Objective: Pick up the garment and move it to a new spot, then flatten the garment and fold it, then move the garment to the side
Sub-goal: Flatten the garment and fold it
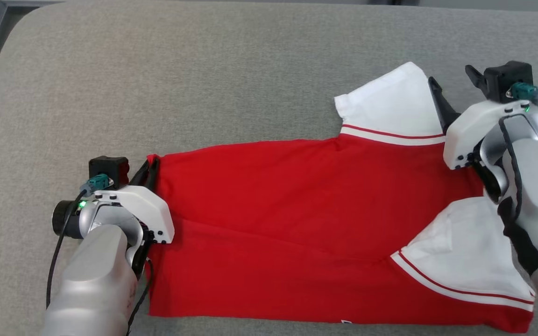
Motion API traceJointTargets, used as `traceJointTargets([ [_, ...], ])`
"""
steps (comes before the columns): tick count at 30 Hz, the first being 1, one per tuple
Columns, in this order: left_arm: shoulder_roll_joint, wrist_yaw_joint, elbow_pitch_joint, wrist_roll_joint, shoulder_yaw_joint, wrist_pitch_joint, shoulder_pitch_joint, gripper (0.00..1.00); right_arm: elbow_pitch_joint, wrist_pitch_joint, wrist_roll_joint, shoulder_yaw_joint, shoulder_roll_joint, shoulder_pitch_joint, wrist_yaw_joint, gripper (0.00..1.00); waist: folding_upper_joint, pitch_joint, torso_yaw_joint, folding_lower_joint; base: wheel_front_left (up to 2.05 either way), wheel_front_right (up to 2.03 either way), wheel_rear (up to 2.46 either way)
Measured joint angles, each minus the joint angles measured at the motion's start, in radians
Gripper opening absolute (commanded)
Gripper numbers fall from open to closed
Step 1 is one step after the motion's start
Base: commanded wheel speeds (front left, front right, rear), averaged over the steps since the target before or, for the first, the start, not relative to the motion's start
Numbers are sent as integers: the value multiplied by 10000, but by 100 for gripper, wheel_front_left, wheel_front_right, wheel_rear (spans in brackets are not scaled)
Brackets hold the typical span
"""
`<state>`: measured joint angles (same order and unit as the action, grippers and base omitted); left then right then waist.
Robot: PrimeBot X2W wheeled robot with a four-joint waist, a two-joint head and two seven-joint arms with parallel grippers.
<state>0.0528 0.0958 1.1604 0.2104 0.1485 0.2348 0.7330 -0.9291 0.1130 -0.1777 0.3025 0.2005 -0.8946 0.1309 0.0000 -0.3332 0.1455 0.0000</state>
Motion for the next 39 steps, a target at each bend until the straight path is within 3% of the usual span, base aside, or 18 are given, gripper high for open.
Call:
traceJointTargets([
  [8, -48, 151, -594, 522, 966, 230, 124, 0, -1816, -1231, -464, 583, 265, -1422, 0, 100, 0, -497, 822, 0, 0, 0, 0],
  [16, -42, 35, -1290, 1436, 2157, 255, 242, 0, -2740, -1841, -663, 807, 426, -2122, 0, 100, 0, -815, 1228, 0, 0, 0, 0],
  [17, -44, -4, -1381, 1569, 2332, 257, 258, 0, -2830, -1875, -732, 788, 462, -2175, 0, 88, 0, -848, 1278, 0, 0, 0, 0],
  [18, -48, -31, -1457, 1687, 2508, 257, 273, 0, -2895, -1937, -740, 819, 516, -2251, 0, 50, 0, -873, 1335, 0, 0, 0, 0],
  [19, -46, -102, -1530, 1804, 2658, 257, 284, 0, -2947, -2029, -738, 882, 552, -2323, 0, 35, 0, -895, 1385, 0, 0, 0, 0],
  [20, -40, -151, -1622, 1956, 2805, 267, 296, 0, -2989, -2061, -738, 918, 573, -2387, 0, 6, 0, -932, 1421, 1, 0, 0, 0],
  [21, -40, -219, -1710, 2075, 2934, 267, 315, 0, -3007, -2038, -736, 947, 606, -2449, 0, 0, 0, -978, 1450, 0, 0, 0, 0],
  [25, -44, -539, -2142, 2337, 3187, 267, 377, 0, -3141, -1534, -662, 953, 794, -2646, 2, 0, 0, -1119, 1459, 1, 0, 0, 0],
  [31, 13, -884, -3179, 1994, 2681, 268, 481, 0, -3344, -138, -199, 330, 1246, -2971, 2, 0, 0, -1061, 1279, 0, 0, 0, 0],
  [39, 295, -957, -3605, 1335, 2013, 267, 229, 0, -3461, 1156, 238, -533, 836, -2890, 0, 0, 0, -755, 752, 1, 0, 0, 0],
])
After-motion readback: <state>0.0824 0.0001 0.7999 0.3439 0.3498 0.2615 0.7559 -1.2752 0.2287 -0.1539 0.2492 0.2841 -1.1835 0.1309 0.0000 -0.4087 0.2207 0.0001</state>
